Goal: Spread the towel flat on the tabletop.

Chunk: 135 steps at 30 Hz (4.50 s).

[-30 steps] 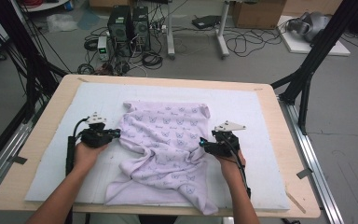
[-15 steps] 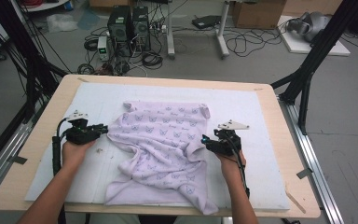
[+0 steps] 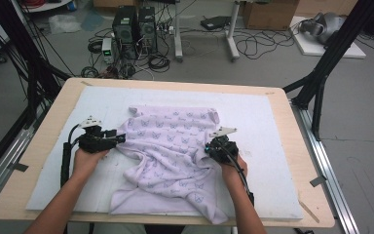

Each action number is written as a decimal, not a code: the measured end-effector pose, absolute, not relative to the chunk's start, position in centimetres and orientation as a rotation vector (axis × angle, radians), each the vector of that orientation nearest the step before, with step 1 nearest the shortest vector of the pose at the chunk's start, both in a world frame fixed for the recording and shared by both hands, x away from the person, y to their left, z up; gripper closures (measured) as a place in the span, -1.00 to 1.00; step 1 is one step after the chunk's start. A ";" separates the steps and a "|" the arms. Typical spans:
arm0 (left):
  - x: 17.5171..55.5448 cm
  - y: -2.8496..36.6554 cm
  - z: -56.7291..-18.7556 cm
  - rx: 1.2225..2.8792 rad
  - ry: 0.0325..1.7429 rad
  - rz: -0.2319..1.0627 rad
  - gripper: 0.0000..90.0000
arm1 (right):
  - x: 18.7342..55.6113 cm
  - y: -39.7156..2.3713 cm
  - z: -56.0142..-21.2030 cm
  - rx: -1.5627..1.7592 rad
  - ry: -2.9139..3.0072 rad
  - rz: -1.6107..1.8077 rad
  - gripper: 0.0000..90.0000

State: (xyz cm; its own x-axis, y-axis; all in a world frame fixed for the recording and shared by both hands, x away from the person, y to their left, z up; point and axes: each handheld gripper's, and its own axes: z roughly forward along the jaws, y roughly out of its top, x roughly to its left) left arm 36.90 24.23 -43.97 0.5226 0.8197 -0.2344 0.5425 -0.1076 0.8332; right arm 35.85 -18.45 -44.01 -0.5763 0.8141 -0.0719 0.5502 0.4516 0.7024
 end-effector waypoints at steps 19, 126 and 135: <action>36.6 20.7 -44.4 1.889 1.067 0.295 -0.06 | 39.8 -21.7 -42.6 1.375 2.038 0.889 0.23; 31.5 26.4 -45.0 1.742 1.265 0.410 0.67 | 31.6 -21.4 -43.0 1.256 2.161 1.010 0.07; 32.0 24.7 -45.3 1.756 1.191 0.279 -0.05 | 31.9 -20.4 -43.5 1.257 2.253 1.068 0.04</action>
State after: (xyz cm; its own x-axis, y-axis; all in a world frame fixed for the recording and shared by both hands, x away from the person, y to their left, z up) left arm 32.05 24.73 -45.30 0.4969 0.8129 -0.3038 0.5931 -0.0625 0.8027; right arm 31.91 -20.43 -43.52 -0.5465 0.8354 0.0580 0.5738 0.3232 0.7525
